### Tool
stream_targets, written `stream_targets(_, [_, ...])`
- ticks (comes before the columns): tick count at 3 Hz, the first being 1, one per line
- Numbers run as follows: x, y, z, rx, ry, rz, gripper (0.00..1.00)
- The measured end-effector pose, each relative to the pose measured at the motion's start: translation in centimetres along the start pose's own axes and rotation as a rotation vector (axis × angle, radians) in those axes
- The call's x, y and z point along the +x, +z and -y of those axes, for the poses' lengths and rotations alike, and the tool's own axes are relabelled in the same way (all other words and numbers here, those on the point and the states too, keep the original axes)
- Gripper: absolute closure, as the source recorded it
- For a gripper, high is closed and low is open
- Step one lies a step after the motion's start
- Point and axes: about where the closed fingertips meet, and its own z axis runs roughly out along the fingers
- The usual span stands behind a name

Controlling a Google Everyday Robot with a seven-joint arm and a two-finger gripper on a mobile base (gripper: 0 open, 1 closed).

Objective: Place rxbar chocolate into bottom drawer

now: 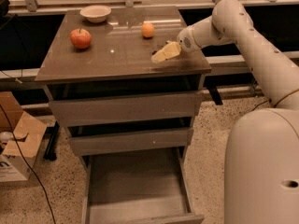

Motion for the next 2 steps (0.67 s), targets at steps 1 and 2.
stream_targets(1, [0.6, 1.1, 1.5, -0.004, 0.008, 0.002, 0.00])
stream_targets(2, [1.0, 2.8, 2.3, -0.023, 0.024, 0.000, 0.00])
